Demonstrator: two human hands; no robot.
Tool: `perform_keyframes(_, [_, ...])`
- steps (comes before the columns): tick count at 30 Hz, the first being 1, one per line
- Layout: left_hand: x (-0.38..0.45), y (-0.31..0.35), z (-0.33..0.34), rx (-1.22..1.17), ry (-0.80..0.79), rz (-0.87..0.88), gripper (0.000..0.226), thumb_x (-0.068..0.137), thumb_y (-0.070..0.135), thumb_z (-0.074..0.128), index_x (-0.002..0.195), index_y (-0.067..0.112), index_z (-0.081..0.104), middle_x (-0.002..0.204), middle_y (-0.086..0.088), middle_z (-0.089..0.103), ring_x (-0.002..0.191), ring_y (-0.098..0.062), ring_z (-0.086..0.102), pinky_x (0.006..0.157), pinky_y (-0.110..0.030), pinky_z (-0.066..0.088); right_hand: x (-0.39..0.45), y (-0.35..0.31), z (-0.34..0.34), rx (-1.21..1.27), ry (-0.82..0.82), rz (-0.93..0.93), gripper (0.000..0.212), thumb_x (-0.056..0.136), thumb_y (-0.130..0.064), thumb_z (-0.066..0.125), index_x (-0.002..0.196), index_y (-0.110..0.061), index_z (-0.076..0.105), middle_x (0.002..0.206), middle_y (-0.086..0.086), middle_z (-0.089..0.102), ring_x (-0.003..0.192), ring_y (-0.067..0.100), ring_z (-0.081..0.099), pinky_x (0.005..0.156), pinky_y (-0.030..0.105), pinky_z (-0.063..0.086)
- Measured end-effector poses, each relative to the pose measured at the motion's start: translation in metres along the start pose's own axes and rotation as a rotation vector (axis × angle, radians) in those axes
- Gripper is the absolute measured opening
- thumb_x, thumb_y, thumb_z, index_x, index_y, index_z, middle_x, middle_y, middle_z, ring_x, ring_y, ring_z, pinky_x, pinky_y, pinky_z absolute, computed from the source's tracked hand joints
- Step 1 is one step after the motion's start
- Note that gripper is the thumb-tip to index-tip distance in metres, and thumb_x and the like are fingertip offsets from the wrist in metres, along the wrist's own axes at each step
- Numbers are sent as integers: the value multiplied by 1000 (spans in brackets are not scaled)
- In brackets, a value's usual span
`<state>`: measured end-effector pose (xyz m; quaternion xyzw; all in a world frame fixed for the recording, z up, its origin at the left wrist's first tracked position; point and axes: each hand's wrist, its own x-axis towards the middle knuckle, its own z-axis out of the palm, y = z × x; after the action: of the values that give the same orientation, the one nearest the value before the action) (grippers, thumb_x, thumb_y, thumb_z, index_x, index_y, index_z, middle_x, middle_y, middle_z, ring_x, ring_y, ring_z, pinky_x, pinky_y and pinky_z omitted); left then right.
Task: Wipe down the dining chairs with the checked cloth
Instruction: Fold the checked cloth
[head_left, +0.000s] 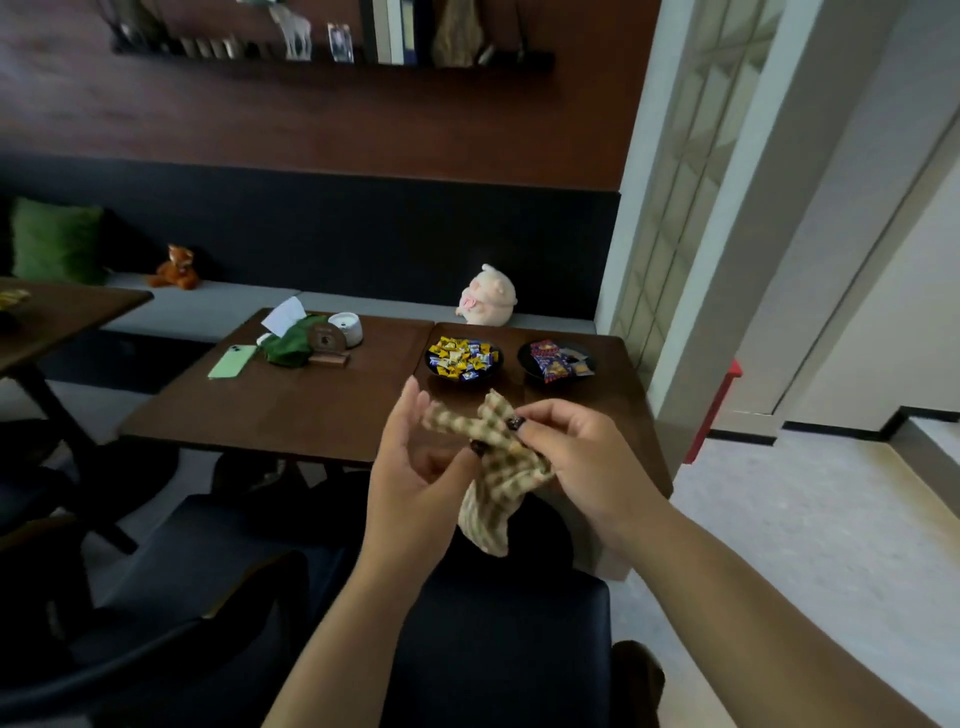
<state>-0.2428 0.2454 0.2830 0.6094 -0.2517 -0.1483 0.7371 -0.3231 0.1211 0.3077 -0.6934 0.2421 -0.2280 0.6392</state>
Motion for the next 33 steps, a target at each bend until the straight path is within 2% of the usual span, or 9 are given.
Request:
perform_keyframes(2, [-12,14,-5,26,-43,-23,65,88,-7,62,144,21,42,129,10,58,96,6,65,73,-15,54,-25,-13,-1,-26,2,-36,15,90,-6,59,87,-16,70,79,3,73,72,13,67,67,26,52])
perform_keyframes(5, [-33,29,-13,92,-108,17,32,87,-5,63,111,16,69,98,1,74,95,-15,70,80,-28,57,-58,-27,0,-36,47,-89,22,90,0,55,97,-16,68,81,7,73,72,15,68,65,25,54])
perform_keyframes(9, [-57,41,-25,48,-93,45,12,85,5,69,84,16,73,82,-4,73,80,-13,68,68,-19,51,-94,-45,-3,-61,174,-119,37,89,2,45,87,-19,76,78,-2,74,71,7,68,62,19,54])
perform_keyframes(16, [-67,69,-88,71,-140,39,6,88,14,68,89,13,74,83,-2,75,79,-11,69,71,-22,54,-133,-52,9,-210,230,-105,38,89,-2,43,83,-18,77,90,1,74,93,20,67,90,44,53])
perform_keyframes(19, [-68,83,-121,107,-209,85,12,91,8,62,90,15,72,83,2,75,79,-7,69,70,-17,54,-150,-42,32,-398,134,-119,23,87,-7,59,98,-21,72,93,-5,73,91,11,68,89,41,55])
perform_keyframes(22, [-70,91,-152,143,-316,143,20,96,6,53,93,17,70,88,3,73,86,-10,68,81,-25,55,-167,-38,59,-762,252,-349,13,79,-20,72,91,-22,71,87,-10,68,80,4,63,78,32,56])
perform_keyframes(26, [-81,103,-180,-20,-416,94,32,98,-2,40,93,15,67,86,-1,69,84,-18,65,84,-42,50,-199,-53,92,-580,274,-641,10,71,-24,66,75,-18,59,88,0,59,83,9,59,71,18,49])
perform_keyframes(29, [-91,119,-190,-240,-423,3,30,94,-3,32,83,6,58,78,-3,68,74,-19,65,76,-43,53,-214,-72,107,-349,158,-545,14,74,-3,68,79,-2,55,84,9,64,82,18,63,72,26,52])
perform_keyframes(33, [-93,139,-196,-398,-359,-114,28,90,8,39,68,14,56,86,-5,66,89,-32,59,87,-66,45,-220,-93,120,-208,-12,-475,26,80,6,68,97,-13,60,88,-2,70,85,11,67,73,21,54])
